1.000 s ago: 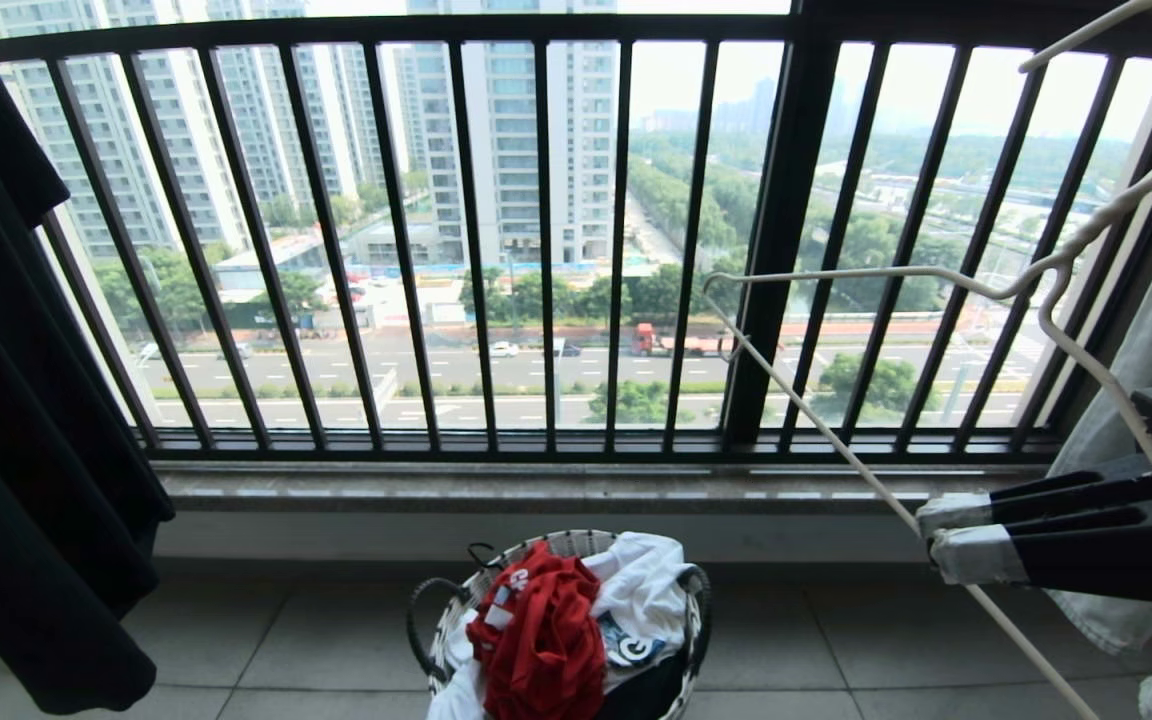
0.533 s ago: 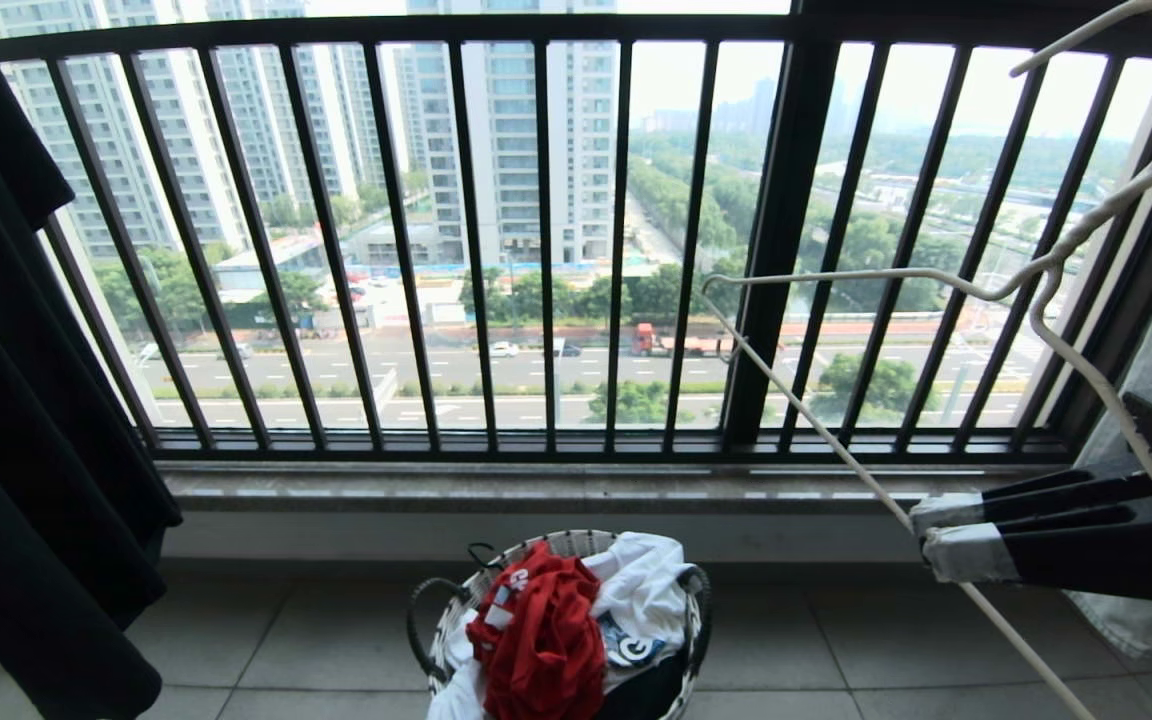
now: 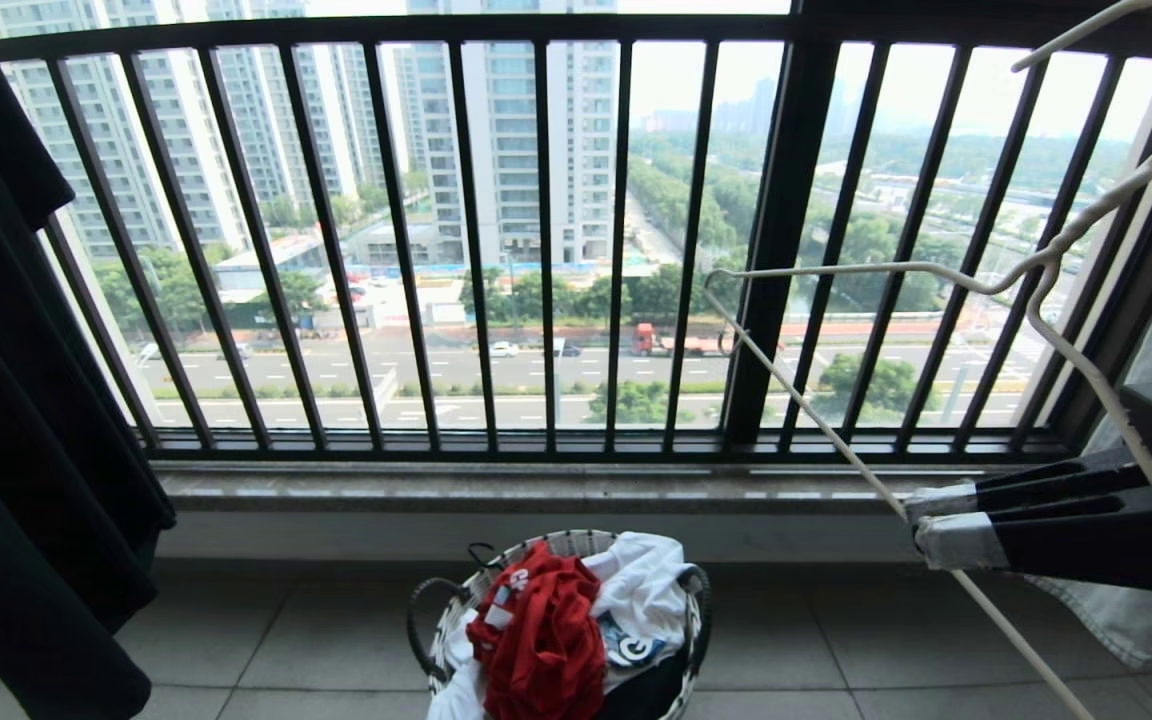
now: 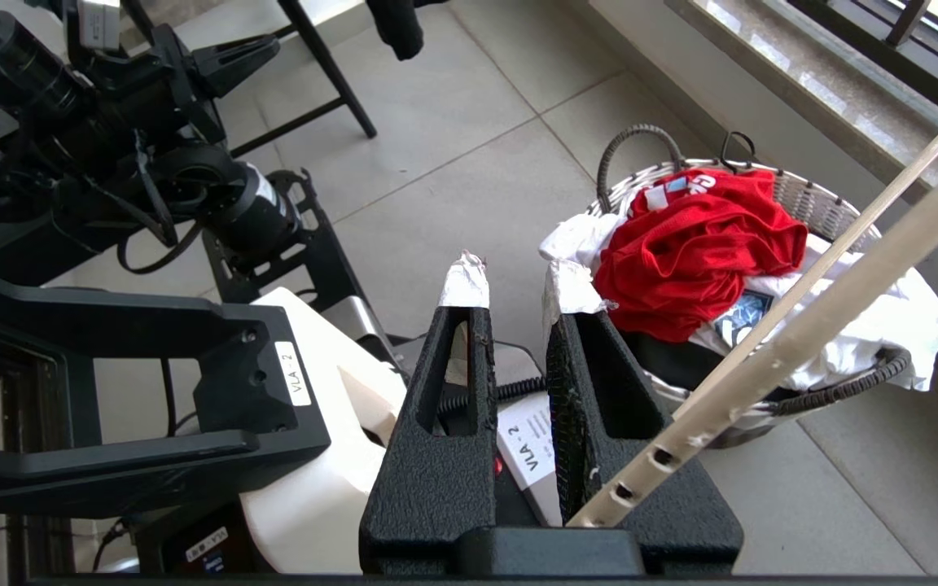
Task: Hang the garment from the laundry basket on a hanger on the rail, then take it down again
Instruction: Pick up clothes from the basket
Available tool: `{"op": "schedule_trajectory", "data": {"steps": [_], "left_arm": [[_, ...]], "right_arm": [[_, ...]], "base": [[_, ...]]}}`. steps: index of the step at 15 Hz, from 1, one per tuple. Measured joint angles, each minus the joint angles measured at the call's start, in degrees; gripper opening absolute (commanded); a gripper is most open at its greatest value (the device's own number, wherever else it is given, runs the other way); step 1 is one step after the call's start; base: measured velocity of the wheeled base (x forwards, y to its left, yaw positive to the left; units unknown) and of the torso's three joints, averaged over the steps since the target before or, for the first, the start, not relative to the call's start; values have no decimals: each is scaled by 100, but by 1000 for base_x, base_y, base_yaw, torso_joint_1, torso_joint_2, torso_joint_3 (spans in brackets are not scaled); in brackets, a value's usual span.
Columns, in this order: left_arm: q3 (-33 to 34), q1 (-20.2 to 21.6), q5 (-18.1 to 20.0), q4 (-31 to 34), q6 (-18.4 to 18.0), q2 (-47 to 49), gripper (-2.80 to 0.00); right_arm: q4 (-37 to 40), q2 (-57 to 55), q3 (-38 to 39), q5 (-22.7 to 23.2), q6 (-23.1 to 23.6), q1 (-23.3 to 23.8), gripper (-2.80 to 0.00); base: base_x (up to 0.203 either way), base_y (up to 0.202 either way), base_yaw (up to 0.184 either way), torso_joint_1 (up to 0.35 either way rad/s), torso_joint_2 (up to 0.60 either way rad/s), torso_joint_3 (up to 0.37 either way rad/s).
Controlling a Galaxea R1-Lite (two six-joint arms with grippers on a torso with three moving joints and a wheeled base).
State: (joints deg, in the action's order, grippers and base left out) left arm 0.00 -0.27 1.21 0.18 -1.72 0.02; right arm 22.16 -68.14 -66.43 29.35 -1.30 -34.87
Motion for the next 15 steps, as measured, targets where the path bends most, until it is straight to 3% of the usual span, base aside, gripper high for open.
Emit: {"op": "schedule_trajectory", "data": {"steps": [7, 11, 15], "left_arm": [[-119, 0, -20, 27, -2, 7, -280], [-1015, 0, 6, 17, -5, 576, -280], [-2234, -8, 137, 56, -95, 2083, -280]], "right_arm": [[-6, -15, 6, 5, -8, 56, -280], [-136, -22, 2, 8, -24, 124, -280], [-168, -36, 4, 6, -37, 131, -280]], "base": [[0, 0, 0, 0, 0, 0], [0, 0, 0, 0, 0, 0], [0, 0, 0, 0, 0, 0]]}}
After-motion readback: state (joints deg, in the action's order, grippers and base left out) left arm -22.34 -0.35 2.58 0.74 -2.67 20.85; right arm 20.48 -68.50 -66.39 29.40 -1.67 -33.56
